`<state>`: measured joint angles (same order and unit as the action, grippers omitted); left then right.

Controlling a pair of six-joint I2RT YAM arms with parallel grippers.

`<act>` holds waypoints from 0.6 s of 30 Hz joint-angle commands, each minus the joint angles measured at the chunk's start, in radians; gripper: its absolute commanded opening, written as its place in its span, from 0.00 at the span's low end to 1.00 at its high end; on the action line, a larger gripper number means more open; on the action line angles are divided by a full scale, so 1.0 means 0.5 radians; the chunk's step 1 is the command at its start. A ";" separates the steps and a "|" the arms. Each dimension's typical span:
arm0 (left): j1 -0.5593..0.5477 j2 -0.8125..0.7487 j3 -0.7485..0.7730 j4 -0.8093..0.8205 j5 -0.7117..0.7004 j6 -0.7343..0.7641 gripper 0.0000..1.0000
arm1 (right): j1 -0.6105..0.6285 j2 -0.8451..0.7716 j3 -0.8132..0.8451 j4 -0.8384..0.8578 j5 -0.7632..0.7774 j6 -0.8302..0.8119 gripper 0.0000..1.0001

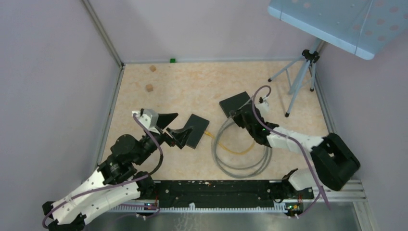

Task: Insert the plug into the switch port
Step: Pick up the connector from the center of the board.

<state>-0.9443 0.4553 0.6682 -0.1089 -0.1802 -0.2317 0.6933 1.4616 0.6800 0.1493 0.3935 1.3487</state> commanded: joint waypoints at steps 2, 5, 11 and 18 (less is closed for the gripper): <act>-0.001 -0.055 0.214 0.154 0.166 0.159 0.99 | 0.022 -0.583 -0.083 0.710 -0.259 -0.902 0.00; -0.001 -0.034 0.320 0.201 0.378 0.267 0.99 | 0.022 -0.791 -0.142 1.065 -0.703 -1.342 0.00; -0.001 0.084 0.516 0.346 0.879 0.371 0.99 | 0.024 -1.057 -0.058 1.280 -1.861 -1.957 0.00; -0.001 0.368 0.703 0.446 0.946 0.380 0.99 | 0.125 -1.102 0.233 1.155 -2.469 -2.251 0.00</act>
<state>-0.9443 0.5568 0.9646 0.0452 0.2306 -0.0631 0.7273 0.9417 0.6971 0.6891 -0.5934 0.3904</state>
